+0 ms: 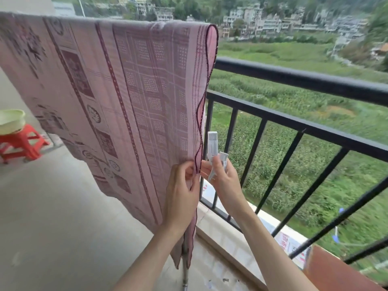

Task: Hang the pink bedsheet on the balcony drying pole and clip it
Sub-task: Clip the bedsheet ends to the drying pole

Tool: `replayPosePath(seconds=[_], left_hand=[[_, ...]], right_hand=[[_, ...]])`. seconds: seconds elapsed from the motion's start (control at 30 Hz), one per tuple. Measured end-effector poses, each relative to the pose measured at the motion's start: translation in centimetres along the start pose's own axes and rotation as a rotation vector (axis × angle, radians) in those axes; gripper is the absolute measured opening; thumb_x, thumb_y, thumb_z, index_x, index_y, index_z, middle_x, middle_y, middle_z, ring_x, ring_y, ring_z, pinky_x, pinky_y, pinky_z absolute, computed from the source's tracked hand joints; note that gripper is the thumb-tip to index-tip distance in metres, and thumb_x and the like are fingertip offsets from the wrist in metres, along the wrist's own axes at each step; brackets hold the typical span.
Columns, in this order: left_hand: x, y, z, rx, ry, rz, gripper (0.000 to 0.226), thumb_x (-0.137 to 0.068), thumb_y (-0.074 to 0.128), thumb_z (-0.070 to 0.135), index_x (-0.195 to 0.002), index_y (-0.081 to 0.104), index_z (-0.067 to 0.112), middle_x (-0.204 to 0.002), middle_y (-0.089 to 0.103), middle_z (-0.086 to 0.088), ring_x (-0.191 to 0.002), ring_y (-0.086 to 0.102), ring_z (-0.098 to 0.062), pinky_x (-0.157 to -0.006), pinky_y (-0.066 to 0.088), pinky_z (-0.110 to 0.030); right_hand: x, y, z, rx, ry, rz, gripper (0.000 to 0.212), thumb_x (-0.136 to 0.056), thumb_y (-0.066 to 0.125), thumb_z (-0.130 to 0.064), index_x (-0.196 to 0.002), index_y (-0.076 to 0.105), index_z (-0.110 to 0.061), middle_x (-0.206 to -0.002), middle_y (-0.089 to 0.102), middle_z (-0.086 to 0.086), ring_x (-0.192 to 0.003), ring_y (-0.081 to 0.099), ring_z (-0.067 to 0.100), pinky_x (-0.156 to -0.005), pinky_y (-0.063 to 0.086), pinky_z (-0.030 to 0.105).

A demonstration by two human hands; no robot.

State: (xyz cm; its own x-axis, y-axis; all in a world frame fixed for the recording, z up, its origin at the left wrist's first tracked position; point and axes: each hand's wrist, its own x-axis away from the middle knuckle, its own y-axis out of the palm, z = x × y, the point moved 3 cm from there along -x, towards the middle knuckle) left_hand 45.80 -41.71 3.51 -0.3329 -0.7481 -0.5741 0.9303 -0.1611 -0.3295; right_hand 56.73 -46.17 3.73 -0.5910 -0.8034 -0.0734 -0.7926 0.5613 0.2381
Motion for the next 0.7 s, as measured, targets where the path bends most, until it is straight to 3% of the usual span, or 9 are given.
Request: replayPosePath(seconds=[0.13, 0.23, 0.4, 0.47, 0.53, 0.6, 0.7], left_hand=[[-0.7, -0.3, 0.9, 0.001, 0.004, 0.077, 0.036, -0.081, 0.066, 0.028, -0.111, 0.047, 0.021, -0.097, 0.044, 0.017, -0.092, 0.045, 0.005, -0.083, 0.032, 0.0], [-1.5, -0.5, 1.4, -0.039, -0.012, 0.147, 0.039, -0.08, 0.07, 0.022, -0.11, 0.046, 0.014, -0.098, 0.042, 0.009, -0.089, 0.041, 0.004, -0.082, 0.03, 0.003], [-1.6, 0.5, 2.1, -0.041, -0.057, 0.209, 0.019, -0.086, 0.059, 0.004, -0.101, 0.051, 0.011, -0.091, 0.052, 0.001, -0.079, 0.045, -0.001, -0.073, 0.034, 0.002], [-1.5, 0.8, 2.3, -0.021, -0.065, 0.225, 0.016, -0.087, 0.056, 0.001, -0.1, 0.052, 0.009, -0.089, 0.053, 0.001, -0.078, 0.045, 0.001, -0.072, 0.034, 0.003], [-1.4, 0.8, 2.5, -0.02, -0.058, 0.239, 0.015, -0.087, 0.054, -0.001, -0.099, 0.053, 0.007, -0.086, 0.05, 0.005, -0.078, 0.045, 0.006, -0.071, 0.032, 0.004], [-1.5, 0.7, 2.5, -0.043, -0.029, 0.249, 0.016, -0.086, 0.053, -0.003, -0.099, 0.053, 0.006, -0.085, 0.046, 0.005, -0.083, 0.045, 0.015, -0.071, 0.032, 0.004], [-1.4, 1.0, 2.5, -0.076, 0.023, 0.233, 0.024, -0.085, 0.053, -0.006, -0.105, 0.055, 0.006, -0.088, 0.042, 0.003, -0.082, 0.044, 0.012, -0.07, 0.033, 0.002]], right_hand=[[-0.4, -0.3, -0.8, 0.014, -0.007, -0.053, 0.058, -0.084, 0.048, -0.045, -0.113, 0.047, 0.005, -0.103, 0.067, 0.025, -0.103, 0.065, 0.03, -0.095, 0.05, 0.04], [-0.5, -0.3, -0.9, -0.048, 0.009, -0.093, 0.038, -0.091, 0.046, -0.039, -0.1, 0.049, -0.001, -0.099, 0.073, 0.013, -0.102, 0.067, 0.023, -0.096, 0.049, 0.038], [-0.3, -0.5, -1.1, -0.052, 0.021, -0.138, 0.047, -0.095, 0.041, -0.033, -0.111, 0.057, 0.007, -0.11, 0.068, 0.019, -0.104, 0.066, 0.025, -0.093, 0.051, 0.033], [-0.1, -1.0, -1.7, 0.04, -0.024, -0.114, 0.032, -0.095, 0.047, -0.025, -0.109, 0.057, 0.003, -0.102, 0.071, 0.012, -0.091, 0.069, 0.018, -0.079, 0.055, 0.028], [0.3, -2.0, -2.6, 0.169, -0.103, -0.047, 0.01, -0.09, 0.058, -0.017, -0.097, 0.06, -0.01, -0.074, 0.069, -0.006, -0.06, 0.062, 0.007, -0.056, 0.048, 0.022], [0.9, -3.1, -3.3, 0.271, -0.149, 0.029, 0.007, -0.084, 0.066, -0.019, -0.089, 0.061, -0.019, -0.057, 0.058, -0.014, -0.052, 0.049, 0.005, -0.052, 0.041, 0.024], [2.3, -3.9, -4.6, 0.422, -0.229, 0.052, 0.013, -0.08, 0.068, -0.033, -0.086, 0.062, -0.022, -0.06, 0.057, -0.006, -0.052, 0.045, 0.01, -0.051, 0.037, 0.029]])
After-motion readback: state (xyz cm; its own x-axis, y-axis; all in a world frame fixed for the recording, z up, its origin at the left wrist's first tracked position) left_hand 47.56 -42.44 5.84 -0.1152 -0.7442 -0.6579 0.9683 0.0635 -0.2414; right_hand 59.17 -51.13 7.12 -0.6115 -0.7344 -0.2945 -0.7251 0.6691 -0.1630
